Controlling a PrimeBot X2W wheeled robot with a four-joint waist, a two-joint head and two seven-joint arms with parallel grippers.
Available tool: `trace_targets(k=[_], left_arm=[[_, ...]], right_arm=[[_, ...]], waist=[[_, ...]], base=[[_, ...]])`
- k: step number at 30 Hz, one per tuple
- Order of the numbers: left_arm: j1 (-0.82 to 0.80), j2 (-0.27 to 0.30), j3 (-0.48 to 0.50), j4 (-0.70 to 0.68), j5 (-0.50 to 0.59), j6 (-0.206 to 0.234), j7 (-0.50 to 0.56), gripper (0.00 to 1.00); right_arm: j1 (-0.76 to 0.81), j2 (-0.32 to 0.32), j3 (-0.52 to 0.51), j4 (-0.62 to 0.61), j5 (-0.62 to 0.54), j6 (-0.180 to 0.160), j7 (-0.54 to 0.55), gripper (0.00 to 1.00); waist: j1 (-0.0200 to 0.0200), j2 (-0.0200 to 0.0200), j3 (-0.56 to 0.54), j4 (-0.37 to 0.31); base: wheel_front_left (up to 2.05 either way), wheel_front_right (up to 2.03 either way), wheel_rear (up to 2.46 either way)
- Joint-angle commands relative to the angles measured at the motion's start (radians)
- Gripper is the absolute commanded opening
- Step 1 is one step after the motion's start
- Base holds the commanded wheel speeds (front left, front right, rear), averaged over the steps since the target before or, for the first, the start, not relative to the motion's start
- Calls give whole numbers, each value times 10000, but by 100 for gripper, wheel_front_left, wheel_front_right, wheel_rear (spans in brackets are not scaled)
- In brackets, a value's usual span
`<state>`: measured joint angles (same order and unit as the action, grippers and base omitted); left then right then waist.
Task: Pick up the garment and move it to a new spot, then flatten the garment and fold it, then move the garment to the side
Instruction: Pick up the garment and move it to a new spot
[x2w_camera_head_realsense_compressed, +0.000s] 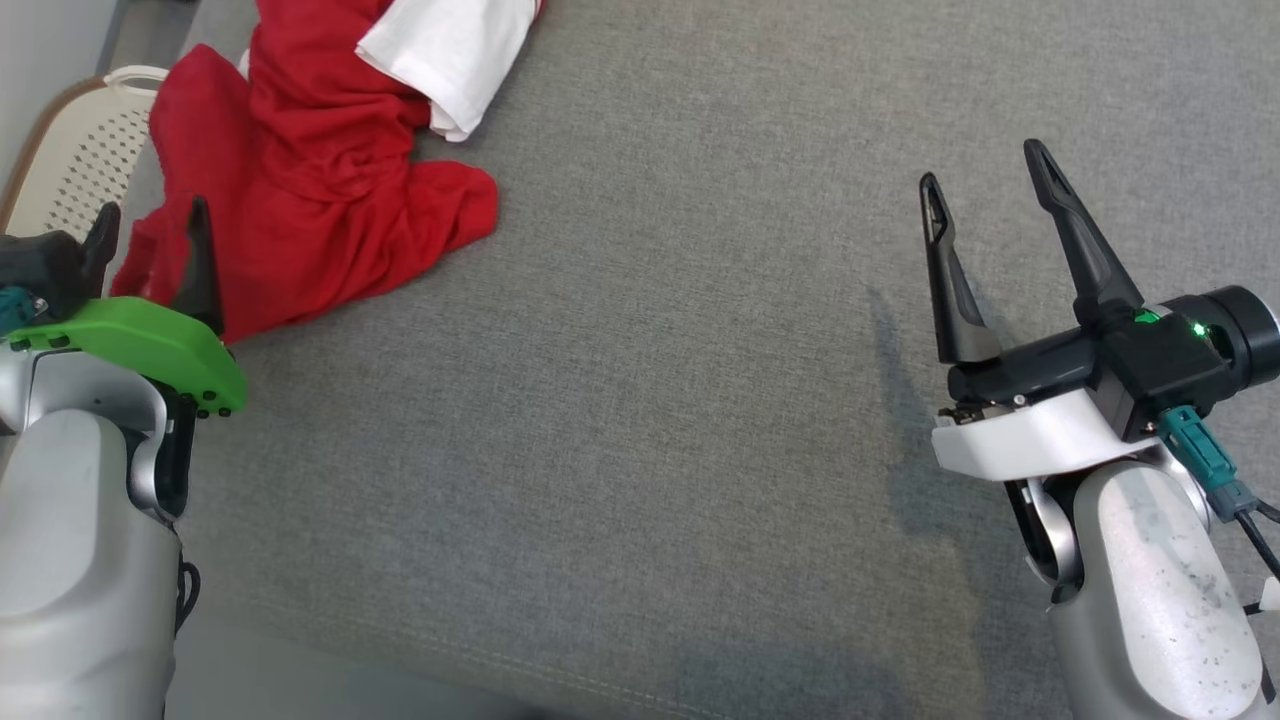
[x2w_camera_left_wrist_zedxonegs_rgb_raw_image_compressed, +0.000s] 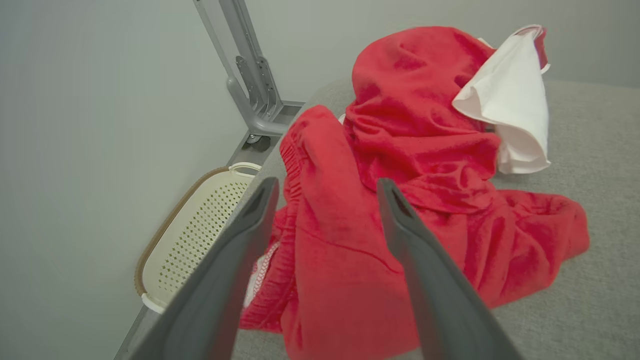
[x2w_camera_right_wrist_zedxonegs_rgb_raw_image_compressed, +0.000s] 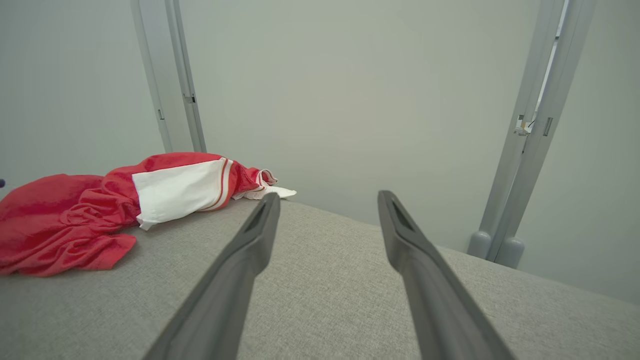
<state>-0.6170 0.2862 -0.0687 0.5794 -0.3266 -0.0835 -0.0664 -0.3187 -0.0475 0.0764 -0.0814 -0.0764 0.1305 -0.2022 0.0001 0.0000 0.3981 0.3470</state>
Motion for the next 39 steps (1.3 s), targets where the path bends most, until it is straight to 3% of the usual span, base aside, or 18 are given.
trace_targets(k=[1, 18, 20, 28, 39], left_arm=[[-385, 1, 7, 381, -199, -107, 97, 100], [-2081, 246, -443, 3554, -720, -378, 1189, 97], [-2236, 235, -480, 3843, -777, -391, 1039, 0], [-2506, 603, -851, 4102, -726, -444, 625, 0], [-2774, 1590, -1159, 3450, -459, -462, 41, 0]], right_arm=[[-203, -51, 14, -184, -101, 4, 68, 100], [-198, -212, -14, -934, -343, 4, 469, 100], [-222, -219, -48, -953, -363, 4, 469, 100], [-181, -159, -176, -742, -348, 4, 302, 100], [113, -61, -333, -39, -29, 4, -158, 100]], waist=[[-1, 0, 664, -365], [-1, 0, 1281, -707], [-1, 0, 1282, -721], [-1, 0, 993, -690], [-1, 0, -276, -780]], base=[[0, 0, 0], [0, 0, 0], [0, 0, 0], [0, 0, 0], [0, 0, 0]])
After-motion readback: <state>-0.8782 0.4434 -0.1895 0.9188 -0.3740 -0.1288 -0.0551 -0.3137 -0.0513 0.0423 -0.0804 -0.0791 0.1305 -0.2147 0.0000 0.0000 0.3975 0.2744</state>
